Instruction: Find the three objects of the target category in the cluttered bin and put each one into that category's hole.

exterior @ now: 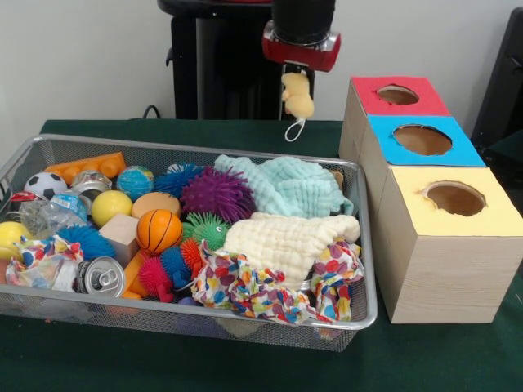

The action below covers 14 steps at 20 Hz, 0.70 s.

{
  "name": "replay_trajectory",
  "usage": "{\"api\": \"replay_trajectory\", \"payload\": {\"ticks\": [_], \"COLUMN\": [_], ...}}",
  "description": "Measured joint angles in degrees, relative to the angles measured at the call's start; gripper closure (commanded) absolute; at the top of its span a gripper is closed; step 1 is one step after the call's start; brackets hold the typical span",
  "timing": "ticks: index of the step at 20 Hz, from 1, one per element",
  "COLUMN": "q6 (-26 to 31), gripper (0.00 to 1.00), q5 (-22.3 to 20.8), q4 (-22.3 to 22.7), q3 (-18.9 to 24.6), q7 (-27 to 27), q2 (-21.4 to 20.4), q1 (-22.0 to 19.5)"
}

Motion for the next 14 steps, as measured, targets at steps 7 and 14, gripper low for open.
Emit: {"api": "replay_trajectory", "payload": {"ticks": [7,14], "q6": [0.13,0.11], "gripper": [1.0,1.0], "q5": [6.89,12.85], "q4": [6.11,12.24], "q3": [3.02,5.82], "q7": [0.0,0.0], "q2": [-0.19,-0.32], "q1": [-0.77,-1.04]}}
